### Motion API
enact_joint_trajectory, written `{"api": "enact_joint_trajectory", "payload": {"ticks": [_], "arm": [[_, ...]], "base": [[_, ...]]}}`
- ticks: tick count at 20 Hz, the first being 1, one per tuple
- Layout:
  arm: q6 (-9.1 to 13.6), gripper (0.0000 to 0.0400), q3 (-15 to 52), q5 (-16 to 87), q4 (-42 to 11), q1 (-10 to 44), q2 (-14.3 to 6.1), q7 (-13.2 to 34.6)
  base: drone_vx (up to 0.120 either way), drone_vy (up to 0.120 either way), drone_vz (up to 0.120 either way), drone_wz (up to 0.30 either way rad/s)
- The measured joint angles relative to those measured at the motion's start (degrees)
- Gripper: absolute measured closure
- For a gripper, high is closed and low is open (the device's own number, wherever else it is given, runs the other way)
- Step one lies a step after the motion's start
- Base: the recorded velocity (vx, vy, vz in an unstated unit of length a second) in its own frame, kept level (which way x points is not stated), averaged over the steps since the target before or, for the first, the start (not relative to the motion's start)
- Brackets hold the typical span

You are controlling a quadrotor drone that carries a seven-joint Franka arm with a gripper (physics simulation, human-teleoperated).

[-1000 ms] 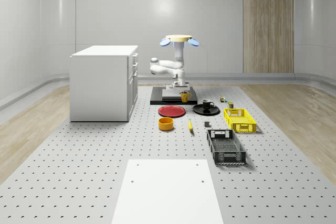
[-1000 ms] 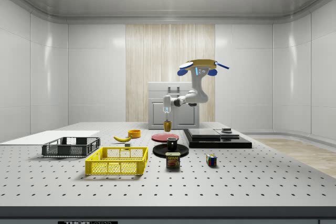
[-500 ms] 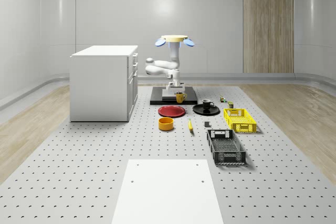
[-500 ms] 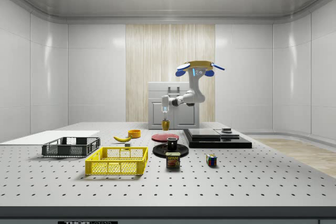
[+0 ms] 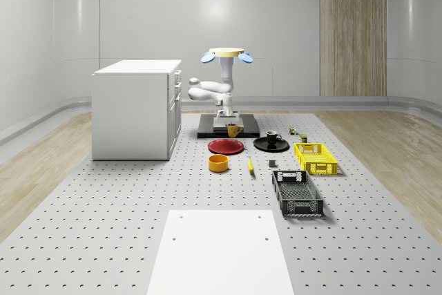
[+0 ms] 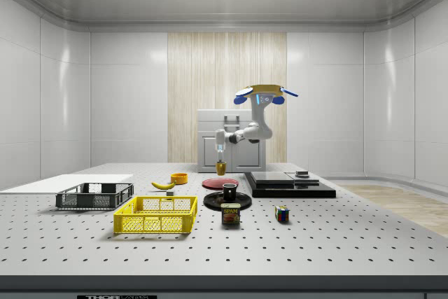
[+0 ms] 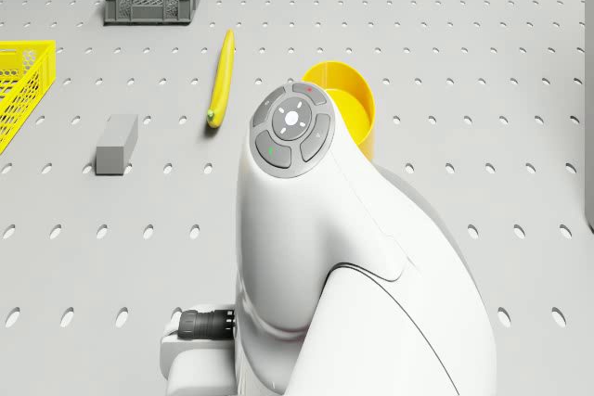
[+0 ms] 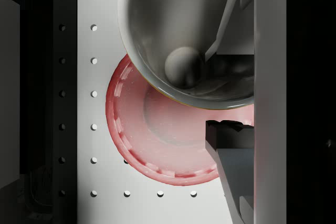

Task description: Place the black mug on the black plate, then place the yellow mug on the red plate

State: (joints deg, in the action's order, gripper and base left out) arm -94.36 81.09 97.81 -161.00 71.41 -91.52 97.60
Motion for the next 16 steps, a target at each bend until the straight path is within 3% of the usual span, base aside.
{"api": "enact_joint_trajectory", "payload": {"ticks": [8, 16], "arm": [[-0.7, 0.0290, -1.0, 0.8, 0.5, -5.0, -0.3, -5.4], [-2.9, 0.0290, -6.8, 6.2, 2.0, -5.4, -0.3, -6.8]], "base": [[0.000, 0.000, 0.000, 0.000], [0.000, 0.000, 0.000, 0.000]]}}
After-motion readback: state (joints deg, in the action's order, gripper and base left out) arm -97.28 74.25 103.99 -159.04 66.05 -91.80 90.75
